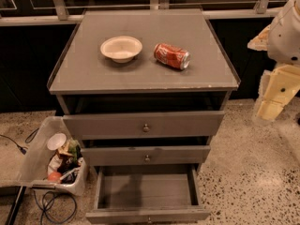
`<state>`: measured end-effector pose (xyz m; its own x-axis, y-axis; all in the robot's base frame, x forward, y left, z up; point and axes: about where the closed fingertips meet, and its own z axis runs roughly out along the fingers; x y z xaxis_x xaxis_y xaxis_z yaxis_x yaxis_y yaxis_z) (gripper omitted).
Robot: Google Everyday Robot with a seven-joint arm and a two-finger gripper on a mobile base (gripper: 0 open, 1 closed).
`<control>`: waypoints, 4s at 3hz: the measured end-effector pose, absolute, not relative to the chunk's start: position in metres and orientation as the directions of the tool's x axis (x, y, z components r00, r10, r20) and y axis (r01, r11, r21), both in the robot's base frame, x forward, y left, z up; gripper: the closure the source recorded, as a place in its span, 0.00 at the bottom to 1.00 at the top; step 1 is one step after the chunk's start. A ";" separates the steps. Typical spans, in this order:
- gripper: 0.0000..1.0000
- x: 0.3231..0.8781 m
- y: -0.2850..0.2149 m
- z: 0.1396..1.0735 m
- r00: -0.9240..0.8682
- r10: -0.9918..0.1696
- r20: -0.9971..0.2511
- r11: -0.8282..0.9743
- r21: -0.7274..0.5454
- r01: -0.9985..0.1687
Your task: Close bottom drawer
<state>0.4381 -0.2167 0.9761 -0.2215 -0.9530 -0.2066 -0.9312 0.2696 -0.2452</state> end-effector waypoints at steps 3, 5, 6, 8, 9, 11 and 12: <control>0.41 0.425 -0.231 0.919 -0.280 -0.905 -0.319 0.356 -0.212 -0.910; 0.88 0.432 -0.224 0.814 -0.296 -0.873 -0.389 0.368 -0.127 -0.921; 1.00 0.433 -0.224 0.809 -0.300 -0.871 -0.390 0.371 -0.119 -0.921; 1.00 0.430 -0.204 0.779 -0.288 -0.869 -0.402 0.349 -0.086 -0.933; 1.00 0.432 -0.188 0.726 -0.283 -0.836 -0.469 0.344 -0.047 -0.938; 1.00 0.455 -0.182 0.625 -0.304 -0.729 -0.614 0.406 -0.030 -0.913; 1.00 0.464 -0.187 0.584 -0.339 -0.716 -0.610 0.413 0.021 -0.910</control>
Offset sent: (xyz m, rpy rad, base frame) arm -0.0098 -0.0215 -0.0569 0.1266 0.0048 -0.1054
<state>0.4642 -0.1870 0.5840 -0.3393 -0.7164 -0.6096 -0.9104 0.4133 0.0209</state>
